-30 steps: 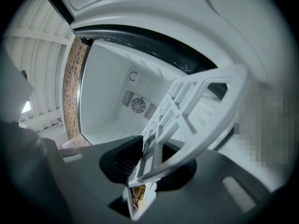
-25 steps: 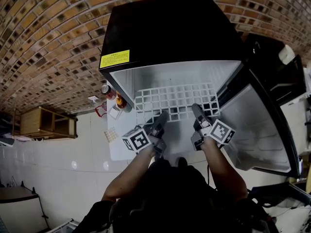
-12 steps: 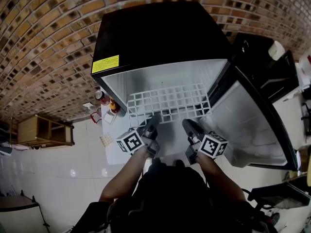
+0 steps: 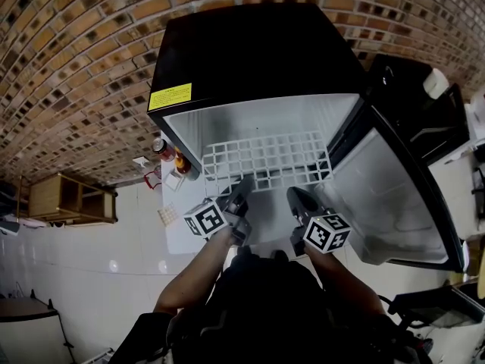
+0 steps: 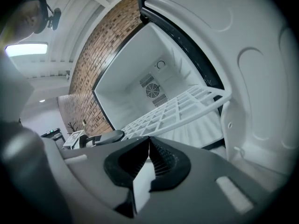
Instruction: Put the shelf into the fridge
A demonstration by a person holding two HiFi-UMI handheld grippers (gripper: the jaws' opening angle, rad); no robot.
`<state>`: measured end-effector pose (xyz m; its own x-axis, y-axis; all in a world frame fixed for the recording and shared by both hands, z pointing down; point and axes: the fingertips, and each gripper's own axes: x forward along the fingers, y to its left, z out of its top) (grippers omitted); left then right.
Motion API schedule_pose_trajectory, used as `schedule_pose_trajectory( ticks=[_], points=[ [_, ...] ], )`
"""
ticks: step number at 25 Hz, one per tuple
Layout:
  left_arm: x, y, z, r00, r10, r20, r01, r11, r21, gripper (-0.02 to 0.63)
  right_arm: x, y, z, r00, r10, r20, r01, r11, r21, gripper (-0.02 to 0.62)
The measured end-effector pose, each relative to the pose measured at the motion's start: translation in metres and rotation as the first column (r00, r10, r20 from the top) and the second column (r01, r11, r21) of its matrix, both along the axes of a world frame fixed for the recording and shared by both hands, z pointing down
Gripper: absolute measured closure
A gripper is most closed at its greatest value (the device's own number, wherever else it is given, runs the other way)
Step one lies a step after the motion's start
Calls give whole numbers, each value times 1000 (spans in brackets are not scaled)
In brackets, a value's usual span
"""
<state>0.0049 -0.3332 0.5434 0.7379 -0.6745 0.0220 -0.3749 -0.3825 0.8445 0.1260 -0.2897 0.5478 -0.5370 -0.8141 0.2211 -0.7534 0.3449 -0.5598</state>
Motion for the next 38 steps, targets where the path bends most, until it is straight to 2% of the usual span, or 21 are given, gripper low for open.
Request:
schedule_pose_trajectory(
  ticks=[6,8,9,10,11,12,13,14,19,23,29,31,35,38],
  points=[
    [-12,7,-5,994,-67,90,71,997,-43,495,1,-9,-6,999,-5,40,5,1000,13,586],
    [-19,16,-6,982,-89,164,93,996,-16,485,1,-12,-7,999,-19,32,18,1000,23,586],
    [-22,22,-6,965,-103,240,102,995,14,472,1,-14,-7,999,-24,31,23,999,23,586],
    [-26,28,-6,933,-121,338,107,993,57,483,1,-15,-7,999,-26,32,26,999,21,588],
    [-30,33,-7,888,-144,437,107,988,109,535,0,-18,-7,999,-27,33,27,999,18,588],
    [-33,38,-9,842,-170,513,102,982,158,551,0,-20,-7,999,-28,35,27,1000,14,586],
    [-36,39,-10,808,-196,556,102,975,196,560,0,-21,-7,999,-27,35,27,1000,11,588],
    [-38,38,-12,789,-220,574,110,969,220,561,0,-23,-6,999,-26,32,26,1000,8,588],
    [-45,20,-14,731,-296,615,164,951,263,583,0,-30,-6,999,-25,25,25,1000,-2,588],
    [-45,13,-12,710,-319,628,173,943,283,594,0,-38,-4,999,-28,15,28,1000,-1,588],
    [-47,1,-11,662,-376,648,192,921,339,604,-1,-49,-3,1000,-22,-16,22,999,25,588],
    [-48,-3,-10,655,-380,653,183,918,351,604,-2,-54,-3,1000,-14,-20,14,1000,28,588],
    [-49,-16,-10,660,-378,649,184,919,349,604,-3,-67,-3,1000,-4,-15,5,1000,22,588],
    [-48,-24,-11,647,-386,658,186,916,355,604,-2,-75,-3,1000,3,-13,-3,1000,13,588]
  ],
)
